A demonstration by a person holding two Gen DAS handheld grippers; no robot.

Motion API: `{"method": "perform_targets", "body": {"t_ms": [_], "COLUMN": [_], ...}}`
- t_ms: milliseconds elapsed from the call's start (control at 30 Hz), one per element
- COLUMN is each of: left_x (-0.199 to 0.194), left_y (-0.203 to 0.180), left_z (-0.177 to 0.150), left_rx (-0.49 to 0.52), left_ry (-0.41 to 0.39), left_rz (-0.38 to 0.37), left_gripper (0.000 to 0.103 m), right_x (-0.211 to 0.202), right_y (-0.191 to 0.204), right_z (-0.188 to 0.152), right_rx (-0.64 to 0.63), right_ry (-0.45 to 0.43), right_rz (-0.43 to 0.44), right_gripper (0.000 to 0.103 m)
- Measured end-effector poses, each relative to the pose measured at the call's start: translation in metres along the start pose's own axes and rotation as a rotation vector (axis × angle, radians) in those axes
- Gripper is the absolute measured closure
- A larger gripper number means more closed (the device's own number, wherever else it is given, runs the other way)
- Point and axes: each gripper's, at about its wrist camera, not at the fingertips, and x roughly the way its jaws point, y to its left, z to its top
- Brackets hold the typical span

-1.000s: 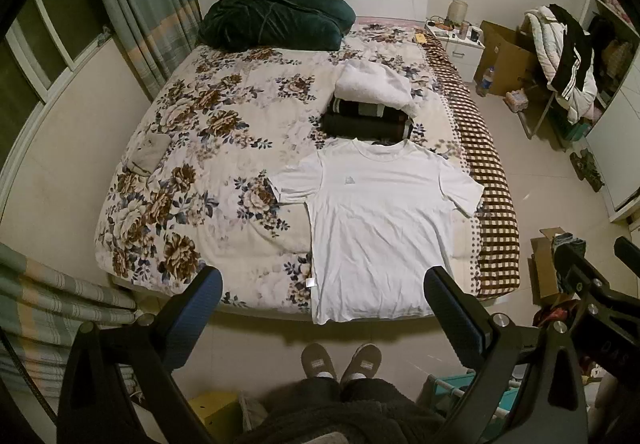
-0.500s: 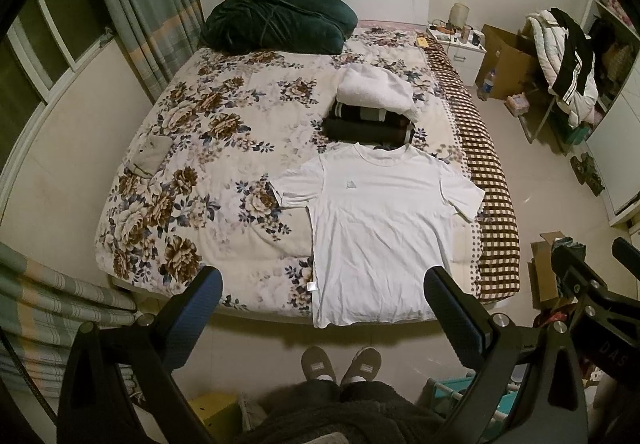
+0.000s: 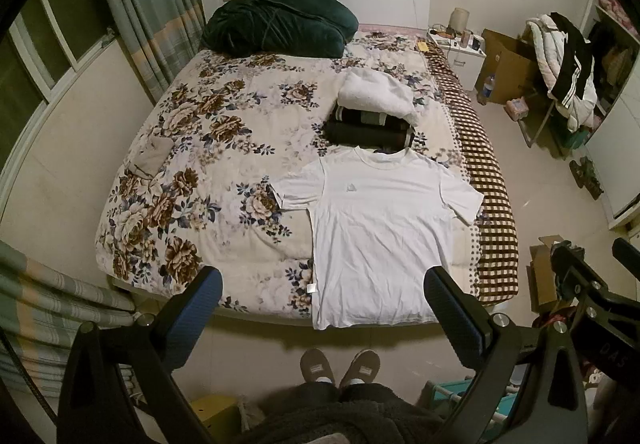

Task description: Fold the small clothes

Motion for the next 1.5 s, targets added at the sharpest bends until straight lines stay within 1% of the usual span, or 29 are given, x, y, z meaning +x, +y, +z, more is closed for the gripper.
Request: {"method": "perform_targets", "body": {"t_ms": [167,267,300,367,400,567,1267,1400,1500], "left_x": [-0.0007,-0.0001,-0.001,-0.0002,-0.0012,-0.0006,-0.003,-0.0019,-0.0006], "left_y": [0.0004,0.0008,0.0003,0.0012,0.0006,0.0017,0.0011,0.0011,0.0022], "left_z": [0.0034,-0.0017,0.0024,-0.0021,0.0017,-0.0028,-0.0021,-0.005,0.004], "left_rx": [-0.001,0.001,0.0,0.001,0.0,0.0,0.0,-0.002,0.002], "left_ry": [0.0,-0.003,-0.003,-0.003,-0.004,-0.006,-0.009,-0.015,-0.051], "left_rz": [-0.002,-0.001,-0.001,-0.003,-0.002,-0.003,-0.007,-0.006,0.011], "left_gripper": [0.0,0.0,0.0,0.0,0.0,0.0,0.0,0.0,0.0], "right_x": [-0.0031,-0.0028,-0.0029,-0.0031,-0.0029,-0.0032,-0.0029,-0.0067,-0.0024], "right_y": [0.0052,0.0045,0.0042,0.0055,0.0044,0.0056,0.0036,0.0075,0.0055], "right_z": [0.0033,0.0021,0.0018,0.0027,0.0013,0.0017,-0.0018,-0.0008,0.0028], "right_rx": [-0.002,-0.002,-0.001,-0.001,-0.002,-0.001,0.0,0.011,0.046], "right_ry": [-0.002,-0.003,-0.003,-0.003,-0.004,-0.006,-0.009,-0.004,-0.001], "right_rz": [0.002,0.002,0.002,0.002,0.002,0.002,0.003,0.006,0.012], "right_gripper": [0.0,0.0,0.0,0.0,0.0,0.0,0.0,0.0,0.0]}}
